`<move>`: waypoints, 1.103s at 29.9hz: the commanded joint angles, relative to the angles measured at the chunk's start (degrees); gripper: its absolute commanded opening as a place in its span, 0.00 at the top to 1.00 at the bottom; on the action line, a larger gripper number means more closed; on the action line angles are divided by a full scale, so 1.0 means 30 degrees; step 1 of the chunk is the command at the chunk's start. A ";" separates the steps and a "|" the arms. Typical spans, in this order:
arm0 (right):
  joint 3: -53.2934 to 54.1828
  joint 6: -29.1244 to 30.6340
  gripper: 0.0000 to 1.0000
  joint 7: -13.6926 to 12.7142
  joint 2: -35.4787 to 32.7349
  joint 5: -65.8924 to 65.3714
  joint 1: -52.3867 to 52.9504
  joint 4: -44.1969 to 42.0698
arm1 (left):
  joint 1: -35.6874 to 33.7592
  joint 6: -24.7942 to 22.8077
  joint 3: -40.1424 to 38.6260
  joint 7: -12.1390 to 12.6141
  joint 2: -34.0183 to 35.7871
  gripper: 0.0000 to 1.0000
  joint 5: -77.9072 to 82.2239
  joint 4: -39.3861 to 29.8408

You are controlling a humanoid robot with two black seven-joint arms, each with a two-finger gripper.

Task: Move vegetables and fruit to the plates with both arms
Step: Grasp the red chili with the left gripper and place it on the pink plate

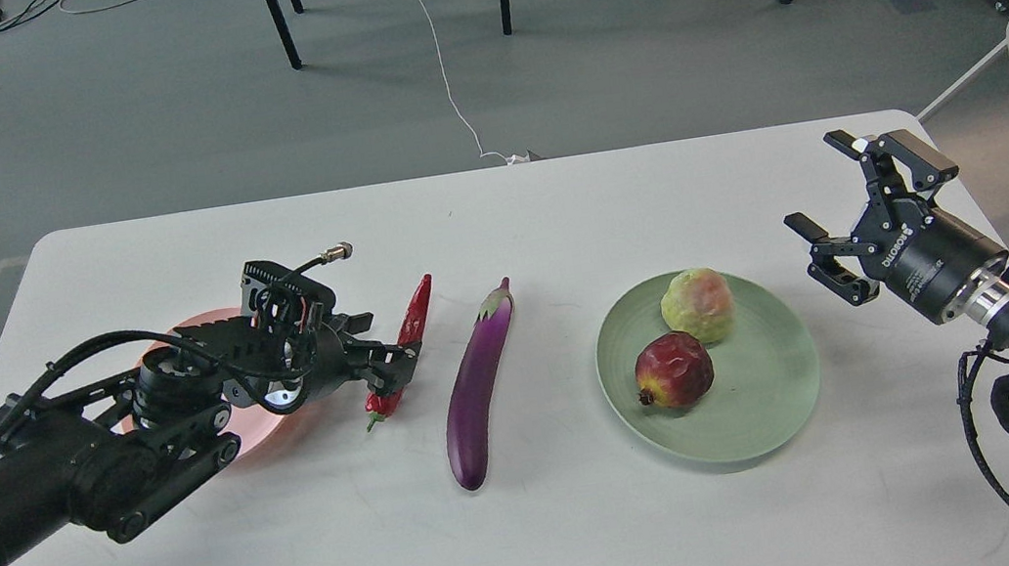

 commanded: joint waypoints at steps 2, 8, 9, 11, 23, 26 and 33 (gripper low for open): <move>0.0000 -0.0001 0.06 -0.0002 0.0001 0.0000 0.0001 -0.0010 | 0.0060 -0.0016 0.0008 -0.0059 0.0009 0.58 0.0002 -0.0010; 0.0000 -0.0001 0.06 -0.0002 0.0001 0.0000 -0.0028 -0.0010 | 0.0089 -0.0045 0.0037 -0.0059 0.0009 0.82 0.0031 -0.0039; 0.0000 -0.0001 0.06 -0.0002 0.0001 0.0000 0.0001 -0.0010 | 0.0118 -0.0045 0.0066 -0.0059 -0.0020 0.87 0.0031 -0.0039; 0.0000 -0.0001 0.06 -0.0002 0.0001 -0.0029 0.0001 -0.0010 | 0.0060 -0.0045 0.0328 -0.0059 -0.0049 0.91 0.0031 -0.0068; -0.0030 -0.0001 0.06 -0.0002 0.0001 -0.0029 0.0060 -0.0011 | -0.1137 0.0014 -0.0021 -0.0118 0.1586 0.92 -0.1516 -0.1853; -0.0088 -0.0001 0.06 -0.0002 0.0088 -0.0029 0.0089 -0.0040 | -0.1960 -0.0220 0.0096 -0.0176 0.2904 0.91 -0.2923 -0.2352; -0.0176 -0.0001 0.06 -0.0002 0.0206 -0.0088 0.0089 -0.0040 | -0.1524 -0.1099 0.0301 -0.1169 0.7036 0.89 -0.3776 -0.2676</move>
